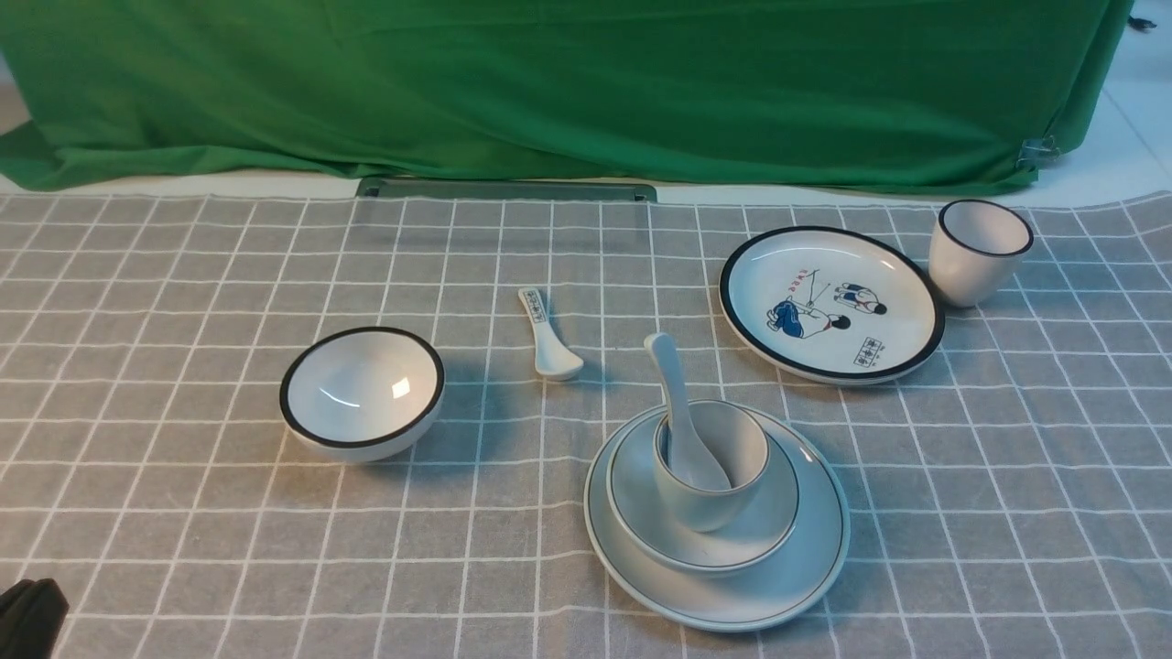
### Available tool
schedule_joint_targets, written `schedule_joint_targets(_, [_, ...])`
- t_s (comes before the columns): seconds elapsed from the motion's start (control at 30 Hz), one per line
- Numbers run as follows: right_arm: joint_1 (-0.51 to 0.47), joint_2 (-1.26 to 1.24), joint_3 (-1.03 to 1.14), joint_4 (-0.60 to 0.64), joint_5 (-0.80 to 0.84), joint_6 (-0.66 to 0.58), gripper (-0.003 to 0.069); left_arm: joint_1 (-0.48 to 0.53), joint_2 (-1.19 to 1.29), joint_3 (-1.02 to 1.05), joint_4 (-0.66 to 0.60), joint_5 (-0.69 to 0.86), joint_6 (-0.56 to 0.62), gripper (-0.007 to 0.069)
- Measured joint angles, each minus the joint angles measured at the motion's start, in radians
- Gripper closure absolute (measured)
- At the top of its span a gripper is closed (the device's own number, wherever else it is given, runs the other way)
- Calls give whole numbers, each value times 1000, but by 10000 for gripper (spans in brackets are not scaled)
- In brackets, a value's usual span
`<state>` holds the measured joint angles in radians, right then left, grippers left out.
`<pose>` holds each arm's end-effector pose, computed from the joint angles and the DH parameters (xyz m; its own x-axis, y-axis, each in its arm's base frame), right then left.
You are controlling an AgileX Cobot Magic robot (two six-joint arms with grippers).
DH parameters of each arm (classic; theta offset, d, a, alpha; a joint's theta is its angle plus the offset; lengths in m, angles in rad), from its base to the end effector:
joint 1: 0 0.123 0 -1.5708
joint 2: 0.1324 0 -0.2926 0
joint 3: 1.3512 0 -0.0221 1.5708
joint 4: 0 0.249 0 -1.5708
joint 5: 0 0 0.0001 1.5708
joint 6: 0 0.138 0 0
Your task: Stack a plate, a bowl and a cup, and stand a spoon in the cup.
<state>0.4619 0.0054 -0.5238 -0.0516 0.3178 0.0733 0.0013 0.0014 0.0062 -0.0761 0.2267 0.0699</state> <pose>0.0320 0.0134 0.3622 0.2439 0.1485 -0.9584 -0.4378 0.8986 0.0279 0.0930 -0.0022 0.1836 -0.1460 -0.0045 -0.9893 0.0150 0.9999 -0.0067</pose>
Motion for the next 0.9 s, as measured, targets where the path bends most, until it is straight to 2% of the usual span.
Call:
schedule_joint_targets(0.4, [0, 2, 8, 0, -20, -11, 443, 0, 0, 0, 0, 0, 0, 607])
schedule_joint_targets(0.8, [-1, 60, 158, 0, -139, -96, 423, 0, 0, 0, 8, 0, 0, 607])
schedule_joint_targets(0.9, [-47, 46, 216, 0, -139, -105, 419, 0, 0, 0, 11, 0, 0, 607])
